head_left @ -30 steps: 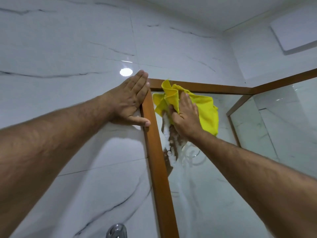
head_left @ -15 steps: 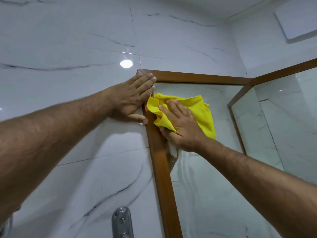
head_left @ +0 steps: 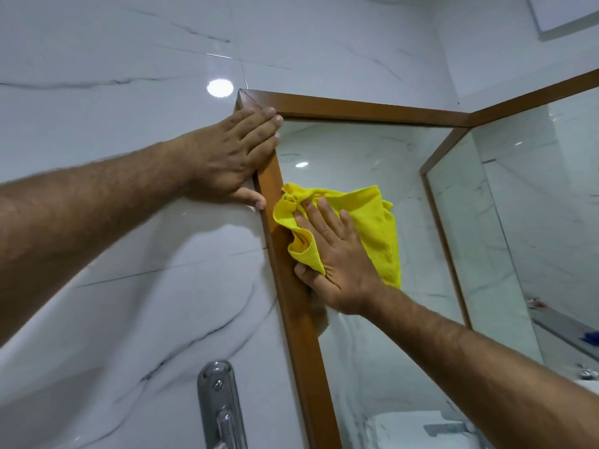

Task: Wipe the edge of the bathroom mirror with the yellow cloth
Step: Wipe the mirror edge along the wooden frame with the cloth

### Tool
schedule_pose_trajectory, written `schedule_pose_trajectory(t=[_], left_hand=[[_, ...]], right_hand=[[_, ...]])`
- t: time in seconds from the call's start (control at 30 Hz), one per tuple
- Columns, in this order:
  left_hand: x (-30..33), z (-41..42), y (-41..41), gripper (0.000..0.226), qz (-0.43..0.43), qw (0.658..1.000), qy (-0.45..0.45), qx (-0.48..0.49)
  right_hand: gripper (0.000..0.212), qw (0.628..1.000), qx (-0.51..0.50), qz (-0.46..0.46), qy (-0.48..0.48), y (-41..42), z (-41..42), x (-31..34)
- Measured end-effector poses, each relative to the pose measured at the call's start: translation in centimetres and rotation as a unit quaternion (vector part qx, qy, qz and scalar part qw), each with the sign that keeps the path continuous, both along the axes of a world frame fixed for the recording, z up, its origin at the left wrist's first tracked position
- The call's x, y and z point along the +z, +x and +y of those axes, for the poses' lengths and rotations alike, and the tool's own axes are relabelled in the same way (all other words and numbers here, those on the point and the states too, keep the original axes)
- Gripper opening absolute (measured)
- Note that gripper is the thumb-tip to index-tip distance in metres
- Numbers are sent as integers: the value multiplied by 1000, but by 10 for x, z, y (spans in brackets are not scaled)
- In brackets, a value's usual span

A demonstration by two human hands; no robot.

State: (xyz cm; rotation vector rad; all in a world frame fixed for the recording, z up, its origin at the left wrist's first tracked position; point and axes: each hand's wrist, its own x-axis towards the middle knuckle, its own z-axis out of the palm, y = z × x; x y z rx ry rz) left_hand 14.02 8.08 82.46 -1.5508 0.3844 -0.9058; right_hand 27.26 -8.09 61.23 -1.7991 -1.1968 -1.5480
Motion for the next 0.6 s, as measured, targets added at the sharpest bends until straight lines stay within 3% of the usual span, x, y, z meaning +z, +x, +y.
schedule_pose_trajectory(t=[0.27,0.33,0.4,0.5,0.6], left_hand=[[-37,-2,-3,116,28,999,-27,1],[-48,-1,-4,122,36,998,-41,-16],[-55,0,-4,128,43,997,-52,-32],[-63,3,0,136,51,993,-77,-67],[-65,6,5,140,55,991,-85,-90]], right_hand=[[69,992,73,70,-81,-19,-28,-51],[59,989,121,83,-31,-27,-37,-40],[51,980,163,82,77,-31,-43,-21],[50,975,104,30,192,-32,-45,19],[52,993,53,24,101,-27,-30,39]])
